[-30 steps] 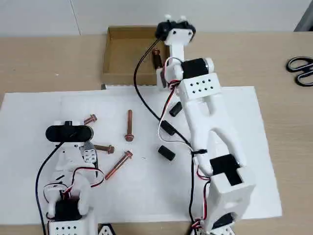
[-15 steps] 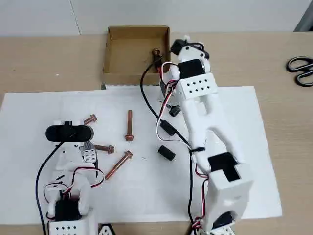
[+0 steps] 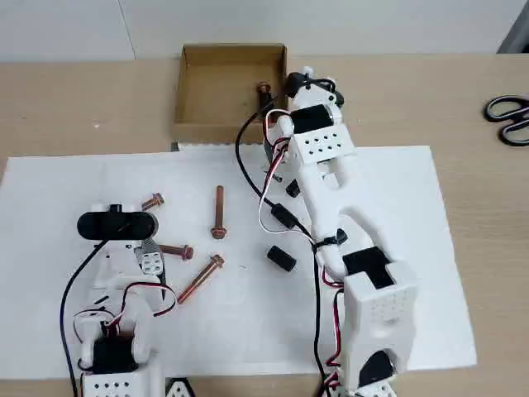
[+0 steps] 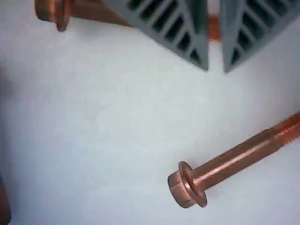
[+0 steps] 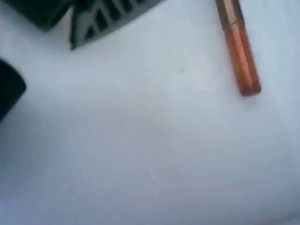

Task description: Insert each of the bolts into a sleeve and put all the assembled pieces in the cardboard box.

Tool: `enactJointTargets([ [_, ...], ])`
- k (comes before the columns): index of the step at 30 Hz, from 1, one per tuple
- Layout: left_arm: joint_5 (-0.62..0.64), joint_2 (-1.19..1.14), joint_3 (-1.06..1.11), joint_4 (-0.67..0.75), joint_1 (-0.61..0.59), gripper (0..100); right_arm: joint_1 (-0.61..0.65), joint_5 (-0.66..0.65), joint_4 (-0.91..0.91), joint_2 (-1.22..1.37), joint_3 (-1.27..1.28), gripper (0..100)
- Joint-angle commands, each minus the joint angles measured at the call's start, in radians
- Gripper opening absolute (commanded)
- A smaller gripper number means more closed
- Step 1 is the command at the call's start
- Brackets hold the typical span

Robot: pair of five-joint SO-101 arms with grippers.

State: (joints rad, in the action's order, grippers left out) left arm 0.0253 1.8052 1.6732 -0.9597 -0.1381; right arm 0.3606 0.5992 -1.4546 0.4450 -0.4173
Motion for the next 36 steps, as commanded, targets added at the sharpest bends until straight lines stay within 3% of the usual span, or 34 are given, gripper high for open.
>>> enactJointTargets([
  [1, 0.002, 0.012, -0.008, 0.009, -0.005, 1, -0.007, 0.006, 0.041, 0.012, -0.046, 18.0],
  [12, 0.002, 0.012, -0.008, 0.009, -0.005, 1, -0.010, 0.003, 0.124, 0.090, -0.048, 17.7],
  [19, 0.002, 0.012, -0.008, 0.009, -0.005, 1, -0.013, 0.003, 0.133, 0.127, -0.048, 7.6],
  [36, 0.002, 0.012, -0.008, 0.009, -0.005, 1, -0.064, -0.034, 0.147, 0.150, -0.048, 8.0],
])
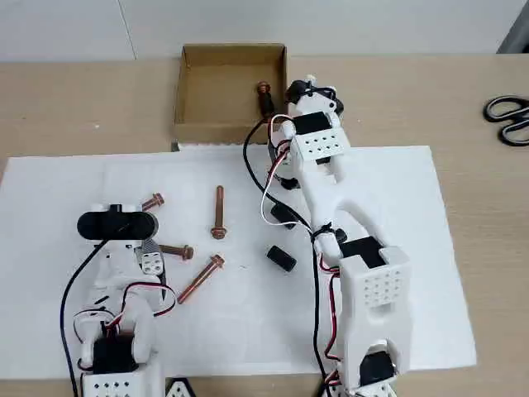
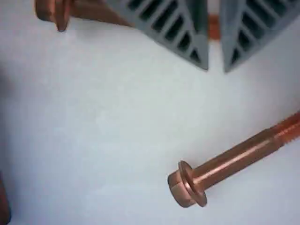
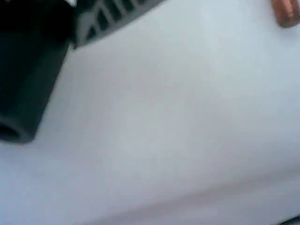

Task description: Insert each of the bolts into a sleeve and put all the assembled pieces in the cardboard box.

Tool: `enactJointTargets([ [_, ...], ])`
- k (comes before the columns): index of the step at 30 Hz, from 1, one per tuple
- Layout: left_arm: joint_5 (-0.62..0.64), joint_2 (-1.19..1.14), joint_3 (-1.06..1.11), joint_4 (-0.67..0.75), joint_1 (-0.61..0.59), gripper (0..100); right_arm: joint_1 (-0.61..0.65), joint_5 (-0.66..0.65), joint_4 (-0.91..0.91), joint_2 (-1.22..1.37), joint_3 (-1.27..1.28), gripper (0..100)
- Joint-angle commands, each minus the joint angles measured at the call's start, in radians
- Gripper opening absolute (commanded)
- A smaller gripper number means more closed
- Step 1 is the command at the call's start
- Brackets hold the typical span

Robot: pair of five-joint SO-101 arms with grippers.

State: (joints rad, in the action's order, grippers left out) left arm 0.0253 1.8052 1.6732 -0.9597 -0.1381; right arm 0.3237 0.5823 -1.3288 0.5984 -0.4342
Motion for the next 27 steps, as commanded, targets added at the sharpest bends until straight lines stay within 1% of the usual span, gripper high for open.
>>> enactJointTargets([
  [1, 0.002, 0.012, -0.008, 0.009, -0.005, 1, -0.027, -0.017, 0.021, -0.004, -0.031, 8.0],
  [12, 0.002, 0.012, -0.008, 0.009, -0.005, 1, -0.025, -0.018, 0.012, -0.005, -0.031, 8.6],
  [17, 0.002, 0.012, -0.008, 0.009, -0.005, 1, -0.022, -0.018, 0.012, -0.010, -0.031, 18.0],
  [19, 0.002, 0.012, -0.008, 0.009, -0.005, 1, -0.021, -0.018, 0.012, -0.010, -0.031, 19.5],
  [24, 0.002, 0.012, -0.008, 0.008, -0.005, 1, -0.025, -0.021, 0.021, -0.007, -0.031, 16.5],
  [27, 0.002, 0.012, -0.008, 0.008, -0.006, 1, -0.027, -0.049, 0.044, -0.005, -0.031, 13.8],
])
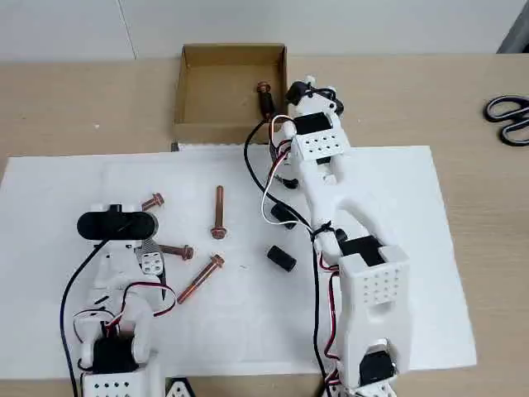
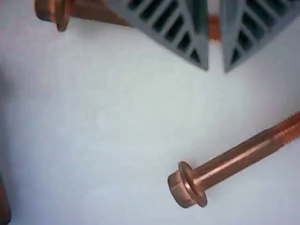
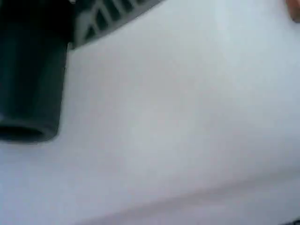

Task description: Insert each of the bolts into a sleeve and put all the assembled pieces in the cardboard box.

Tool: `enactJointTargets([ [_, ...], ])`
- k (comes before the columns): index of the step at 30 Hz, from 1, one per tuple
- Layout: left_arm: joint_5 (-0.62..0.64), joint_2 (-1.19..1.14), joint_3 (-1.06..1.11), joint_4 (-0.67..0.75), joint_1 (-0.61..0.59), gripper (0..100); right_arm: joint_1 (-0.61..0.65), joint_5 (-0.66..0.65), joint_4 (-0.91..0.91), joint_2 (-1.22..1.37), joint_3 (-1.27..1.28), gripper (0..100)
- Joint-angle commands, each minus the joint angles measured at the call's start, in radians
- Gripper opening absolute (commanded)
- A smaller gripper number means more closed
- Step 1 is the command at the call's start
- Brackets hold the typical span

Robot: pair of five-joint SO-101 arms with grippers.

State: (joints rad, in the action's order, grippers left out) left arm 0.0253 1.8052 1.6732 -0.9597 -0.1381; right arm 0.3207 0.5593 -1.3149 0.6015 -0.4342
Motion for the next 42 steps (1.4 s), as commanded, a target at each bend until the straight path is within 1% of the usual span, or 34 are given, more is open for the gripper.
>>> enactJointTargets([
  [1, 0.002, 0.012, -0.008, 0.008, -0.006, 1, -0.024, -0.034, 0.044, -0.008, -0.031, 13.0],
  [7, 0.002, 0.012, -0.008, 0.008, -0.006, 1, -0.024, -0.064, 0.091, -0.007, -0.031, 11.4],
  [23, 0.002, 0.012, -0.008, 0.008, -0.006, 1, -0.016, -0.064, 0.085, 0.076, -0.031, 11.0],
  [25, 0.002, 0.012, -0.008, 0.008, -0.006, 1, -0.016, -0.064, 0.085, 0.071, -0.031, 6.7],
  [27, 0.002, 0.012, -0.008, 0.008, -0.006, 1, -0.016, -0.066, 0.088, 0.068, -0.034, 0.0],
  [28, 0.002, 0.012, -0.008, 0.008, -0.006, 1, -0.016, -0.066, 0.085, 0.067, -0.034, 0.8],
  [35, 0.002, 0.012, -0.008, 0.008, -0.006, 1, -0.004, -0.069, 0.081, -0.094, -0.034, 0.4],
  [38, -0.002, 0.012, -0.008, 0.008, 0.009, 1, 0.024, -0.112, 0.007, -0.205, -0.034, 0.4],
  [42, -0.003, 0.012, -0.008, 0.015, 0.029, 1, 0.035, -0.117, -0.093, -0.346, -0.034, 0.4],
])
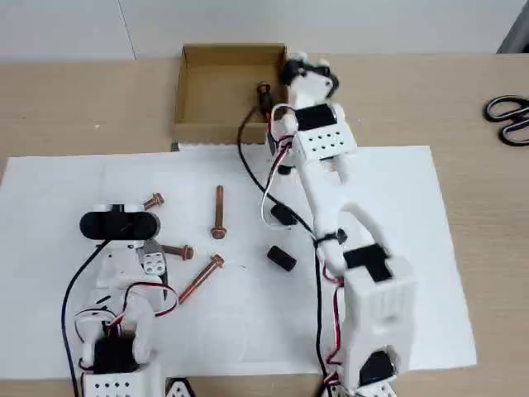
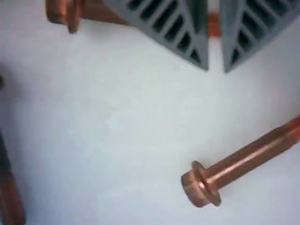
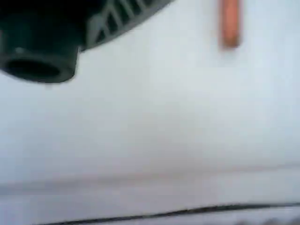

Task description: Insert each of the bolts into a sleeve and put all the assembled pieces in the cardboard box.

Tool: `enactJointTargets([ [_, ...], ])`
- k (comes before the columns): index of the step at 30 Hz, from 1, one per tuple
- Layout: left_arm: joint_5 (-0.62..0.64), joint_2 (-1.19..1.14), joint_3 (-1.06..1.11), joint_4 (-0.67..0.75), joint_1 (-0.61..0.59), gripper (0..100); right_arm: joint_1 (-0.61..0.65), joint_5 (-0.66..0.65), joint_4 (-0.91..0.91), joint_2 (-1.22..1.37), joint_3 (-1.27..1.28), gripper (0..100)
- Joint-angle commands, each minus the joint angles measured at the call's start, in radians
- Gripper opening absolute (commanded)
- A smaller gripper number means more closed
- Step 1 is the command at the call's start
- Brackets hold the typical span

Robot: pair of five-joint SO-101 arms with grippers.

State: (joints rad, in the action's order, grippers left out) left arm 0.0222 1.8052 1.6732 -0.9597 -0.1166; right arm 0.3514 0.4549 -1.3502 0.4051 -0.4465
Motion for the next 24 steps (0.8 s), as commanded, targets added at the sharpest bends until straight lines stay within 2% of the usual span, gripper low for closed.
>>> enactJointTargets([
  [1, 0.003, 0.012, -0.008, 0.018, 0.008, 1, 0.001, -0.012, -0.082, -0.176, -0.021, 0.4],
  [5, 0.005, 0.012, -0.031, 0.049, 0.006, 1, -0.015, -0.005, -0.243, -0.252, -0.018, 0.4],
  [8, 0.006, 0.011, -0.120, 0.020, 0.006, 1, -0.030, -0.002, -0.354, -0.275, -0.018, 0.4],
  [14, 0.006, -0.026, -0.277, -0.114, 0.011, 1, -0.097, 0.012, -0.372, -0.338, 0.029, 0.4],
  [18, 0.006, -0.222, -0.472, -0.152, 0.009, 1, -0.099, 0.012, -0.372, -0.354, 0.086, 0.4],
  [24, 0.005, -0.672, -0.828, -0.187, 0.008, 1, -0.096, 0.012, -0.372, -0.355, 0.100, 0.4],
])
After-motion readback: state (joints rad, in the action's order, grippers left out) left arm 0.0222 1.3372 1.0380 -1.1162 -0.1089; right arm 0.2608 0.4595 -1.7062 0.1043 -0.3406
